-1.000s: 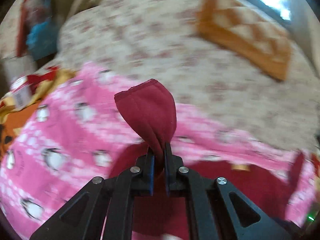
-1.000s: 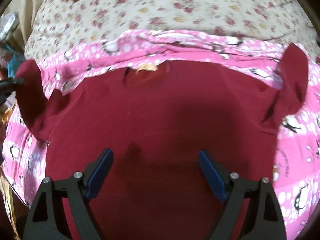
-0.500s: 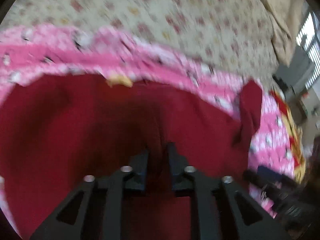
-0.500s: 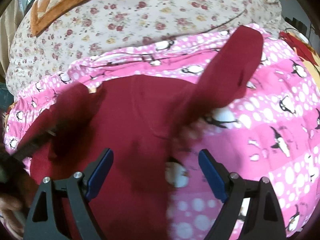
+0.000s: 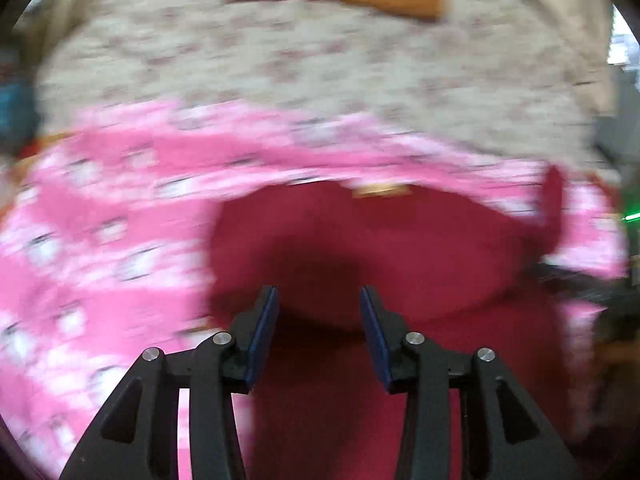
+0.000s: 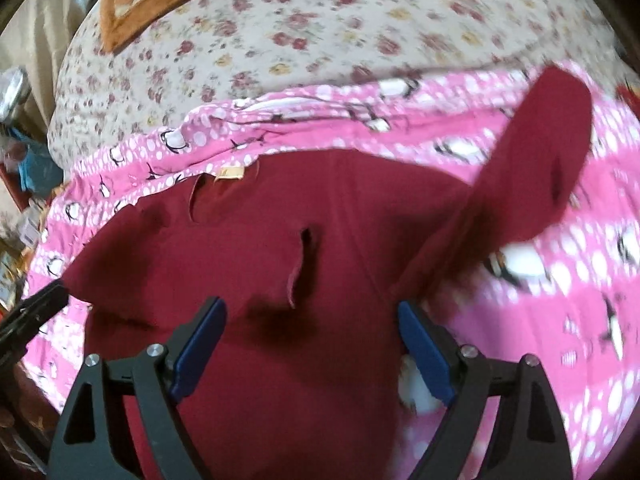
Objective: Fold small clothes
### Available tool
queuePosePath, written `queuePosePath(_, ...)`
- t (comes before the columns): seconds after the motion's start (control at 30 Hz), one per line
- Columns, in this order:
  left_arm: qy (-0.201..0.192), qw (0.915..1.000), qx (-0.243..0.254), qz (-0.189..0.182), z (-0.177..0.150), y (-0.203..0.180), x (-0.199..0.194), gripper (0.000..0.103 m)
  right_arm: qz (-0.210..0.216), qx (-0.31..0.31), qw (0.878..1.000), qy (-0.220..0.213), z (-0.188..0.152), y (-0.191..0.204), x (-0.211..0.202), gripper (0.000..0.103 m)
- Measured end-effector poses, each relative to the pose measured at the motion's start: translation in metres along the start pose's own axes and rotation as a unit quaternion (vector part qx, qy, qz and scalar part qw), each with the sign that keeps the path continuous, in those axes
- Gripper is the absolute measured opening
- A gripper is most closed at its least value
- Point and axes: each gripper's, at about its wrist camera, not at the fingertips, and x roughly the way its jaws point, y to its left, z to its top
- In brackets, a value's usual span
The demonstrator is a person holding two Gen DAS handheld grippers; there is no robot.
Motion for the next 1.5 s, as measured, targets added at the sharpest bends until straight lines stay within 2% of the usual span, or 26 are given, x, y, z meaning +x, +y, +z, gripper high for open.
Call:
queuePosePath(0.03,0.007,0.9992,-0.01,0.038,-0.006,0.012,0.009,0.021,-0.009,-0.017,1.0,-0.01,0.004,0.005,0.003,0.088)
queuePosePath(0.07,0.014,0.9977,-0.021,0.063,-0.011,0.021,0.017,0.021,-0.011,-0.029,0.999,-0.015,0.007,0.009,0.007,0.075)
queuePosePath(0.1,0.027,0.9956,-0.038,0.081,-0.018,0.034,0.025,0.021,-0.01,-0.036,0.999,-0.012,0.01,0.013,0.013,0.067)
queuePosePath(0.13,0.038,0.9944,-0.058,0.08,-0.023,0.045,0.032,0.021,-0.009,-0.042,0.999,0.006,0.015,0.017,0.023,0.053)
queuePosePath(0.2,0.052,0.9918,-0.102,0.056,-0.028,0.063,0.045,0.021,-0.01,-0.062,0.998,0.025,0.017,0.025,0.037,0.047)
queuePosePath(0.23,0.056,0.9899,-0.119,0.052,-0.029,0.069,0.049,0.021,-0.023,-0.084,0.996,0.033,0.016,0.031,0.046,0.037)
queuePosePath(0.27,0.056,0.9886,-0.132,0.047,-0.029,0.073,0.051,0.021,-0.04,-0.1,0.993,0.038,0.014,0.036,0.051,0.017)
queuePosePath(0.3,0.055,0.9877,-0.141,0.04,-0.029,0.073,0.053,0.021,-0.054,-0.11,0.992,0.031,0.015,0.039,0.051,0.006)
queuePosePath(0.4,0.046,0.9875,-0.147,0.036,-0.031,0.071,0.051,0.021,-0.034,-0.104,0.994,-0.004,0.025,0.036,0.028,0.006)
queuePosePath(0.47,0.047,0.9874,-0.147,0.034,-0.034,0.068,0.05,0.021,-0.056,-0.099,0.992,-0.046,0.034,0.029,0.007,0.006)
queuePosePath(0.53,0.046,0.9877,-0.145,0.035,-0.033,0.067,0.052,0.021,-0.095,-0.094,0.989,-0.067,0.041,0.018,-0.001,0.006)
queuePosePath(0.6,0.046,0.9872,-0.149,0.035,-0.032,0.07,0.051,0.021,-0.113,-0.082,0.988,-0.059,0.045,0.005,0.005,0.006)
queuePosePath(0.7,0.039,0.9864,-0.158,0.023,-0.029,0.07,0.042,0.021,-0.112,-0.07,0.991,-0.026,0.041,-0.008,0.022,0.006)
queuePosePath(0.93,-0.002,0.9861,-0.166,0.005,-0.01,0.061,0.017,0.021,-0.115,-0.068,0.99,-0.04,0.042,-0.012,0.02,0.006)
queuePosePath(1.03,0.011,0.9889,-0.147,0.012,-0.002,0.053,0.028,0.021,-0.132,-0.078,0.988,-0.03,0.042,-0.012,0.032,0.006)
queuePosePath(1.13,0.037,0.9899,-0.133,0.03,-0.002,0.047,0.054,0.021,-0.139,-0.069,0.988,-0.003,0.036,-0.021,0.047,0.014)
queuePosePath(1.2,0.049,0.9895,-0.132,0.033,-0.005,0.047,0.069,0.021,-0.141,-0.064,0.988,-0.009,0.034,-0.024,0.04,0.023)
queuePosePath(1.27,0.043,0.9896,-0.133,0.033,-0.007,0.048,0.072,0.023,-0.149,-0.063,0.987,-0.021,0.033,-0.023,0.027,0.03)
queuePosePath(1.4,0.037,0.9896,-0.134,0.035,-0.007,0.047,0.072,0.024,-0.111,-0.061,0.99,-0.06,0.03,-0.011,-0.007,0.03)
queuePosePath(1.5,0.036,0.9892,-0.138,0.035,-0.008,0.047,0.071,0.024,-0.059,-0.074,0.994,-0.047,0.025,0.004,-0.007,0.03)
